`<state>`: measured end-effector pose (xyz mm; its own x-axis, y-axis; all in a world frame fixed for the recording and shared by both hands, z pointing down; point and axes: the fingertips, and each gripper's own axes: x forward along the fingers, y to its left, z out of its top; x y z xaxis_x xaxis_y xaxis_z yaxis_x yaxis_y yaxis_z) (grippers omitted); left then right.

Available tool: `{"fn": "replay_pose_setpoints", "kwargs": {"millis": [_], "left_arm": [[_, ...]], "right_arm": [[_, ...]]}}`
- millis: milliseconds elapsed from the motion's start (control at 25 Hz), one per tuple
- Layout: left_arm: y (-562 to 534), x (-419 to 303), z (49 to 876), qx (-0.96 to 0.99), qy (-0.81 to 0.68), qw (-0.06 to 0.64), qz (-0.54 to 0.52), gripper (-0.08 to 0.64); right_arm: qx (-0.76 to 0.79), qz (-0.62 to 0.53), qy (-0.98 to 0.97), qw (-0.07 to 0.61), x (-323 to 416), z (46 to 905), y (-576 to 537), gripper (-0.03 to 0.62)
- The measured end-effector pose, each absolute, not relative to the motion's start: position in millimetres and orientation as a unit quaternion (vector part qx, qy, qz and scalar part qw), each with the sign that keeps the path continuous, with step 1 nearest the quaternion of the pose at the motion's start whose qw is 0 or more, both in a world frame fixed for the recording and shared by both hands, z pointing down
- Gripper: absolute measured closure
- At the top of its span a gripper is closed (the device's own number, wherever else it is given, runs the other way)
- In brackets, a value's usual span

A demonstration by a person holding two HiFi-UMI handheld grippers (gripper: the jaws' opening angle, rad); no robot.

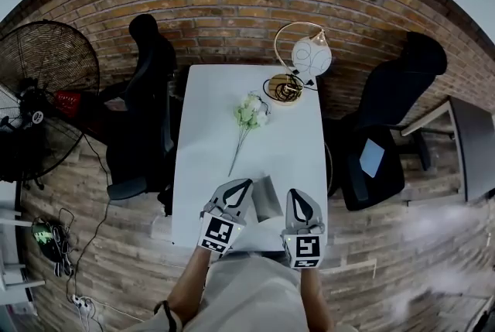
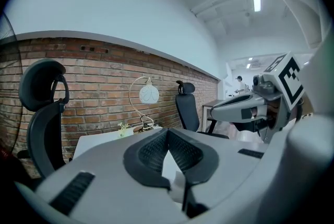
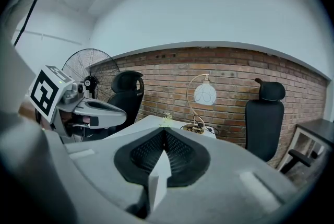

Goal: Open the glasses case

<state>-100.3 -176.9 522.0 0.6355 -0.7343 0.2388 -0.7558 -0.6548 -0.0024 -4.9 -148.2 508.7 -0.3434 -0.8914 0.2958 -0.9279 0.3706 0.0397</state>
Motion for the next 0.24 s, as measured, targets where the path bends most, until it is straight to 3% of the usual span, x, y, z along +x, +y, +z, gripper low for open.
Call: {"fn": "replay_pose_setpoints", "kwargs": {"millis": [240], "left_arm": [[-183.0,-101.3,521.4,0.901,-0.418,0.046,0.108,0.555]], "right_arm": [[0.556,0.065,-0.817,0.136,-2.9,508.0,-156.2,0.584]]}}
